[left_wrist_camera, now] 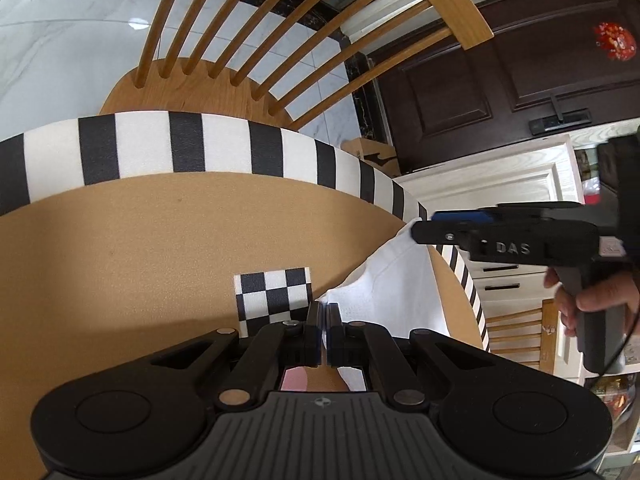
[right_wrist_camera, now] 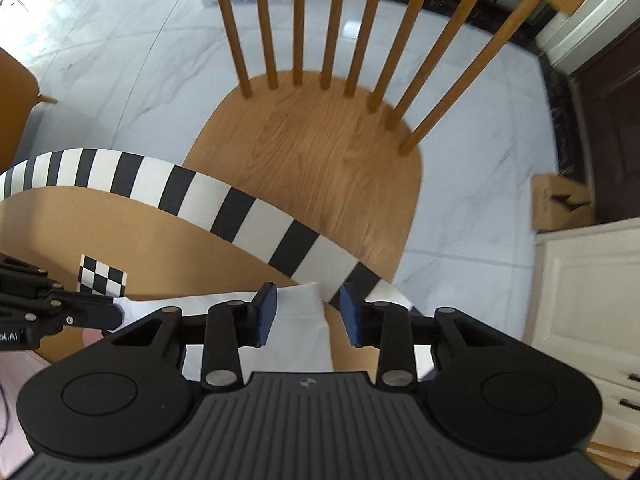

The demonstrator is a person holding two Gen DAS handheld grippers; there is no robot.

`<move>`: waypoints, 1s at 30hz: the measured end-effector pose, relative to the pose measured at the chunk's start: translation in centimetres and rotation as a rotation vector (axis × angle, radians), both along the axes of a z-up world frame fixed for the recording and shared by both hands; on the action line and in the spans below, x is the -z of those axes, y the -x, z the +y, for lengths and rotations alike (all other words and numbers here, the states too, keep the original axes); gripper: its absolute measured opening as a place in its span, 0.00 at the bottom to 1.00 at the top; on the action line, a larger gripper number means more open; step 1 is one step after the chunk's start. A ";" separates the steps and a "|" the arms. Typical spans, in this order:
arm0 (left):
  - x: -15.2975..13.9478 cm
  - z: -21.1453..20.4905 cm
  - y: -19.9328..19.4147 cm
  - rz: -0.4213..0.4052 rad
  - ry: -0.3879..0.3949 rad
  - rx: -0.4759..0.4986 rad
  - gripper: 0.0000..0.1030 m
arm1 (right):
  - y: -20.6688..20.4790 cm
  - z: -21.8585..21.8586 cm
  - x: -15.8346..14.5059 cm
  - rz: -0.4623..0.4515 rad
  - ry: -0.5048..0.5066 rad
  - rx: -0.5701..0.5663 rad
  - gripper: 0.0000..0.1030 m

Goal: Fold clothes
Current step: 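Grasp the other white sleeve with the left gripper while the right gripper grasps it too, then fold the white sleeve over the shirt body with both grippers and release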

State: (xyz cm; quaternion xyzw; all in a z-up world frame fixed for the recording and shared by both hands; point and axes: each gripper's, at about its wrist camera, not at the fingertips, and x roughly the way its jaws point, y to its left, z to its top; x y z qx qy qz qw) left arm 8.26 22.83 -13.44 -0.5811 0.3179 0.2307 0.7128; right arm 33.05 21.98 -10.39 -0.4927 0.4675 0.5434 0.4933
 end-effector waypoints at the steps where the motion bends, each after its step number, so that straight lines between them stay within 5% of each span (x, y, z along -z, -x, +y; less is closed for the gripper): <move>1: 0.1 0.0 0.0 -0.001 0.004 0.000 0.02 | 0.0 0.2 0.3 0.005 0.015 -0.008 0.34; 4: 0.2 -0.1 0.1 -0.002 0.005 0.003 0.03 | -0.2 0.7 0.7 0.023 0.039 0.002 0.32; 9: 0.3 -0.2 0.4 -0.001 0.006 0.000 0.03 | 0.3 1.4 1.1 0.049 0.064 0.005 0.09; 30: -1.3 -0.4 1.4 -0.036 0.006 -0.006 0.02 | 0.8 -1.7 -3.3 -0.001 -0.035 0.023 0.03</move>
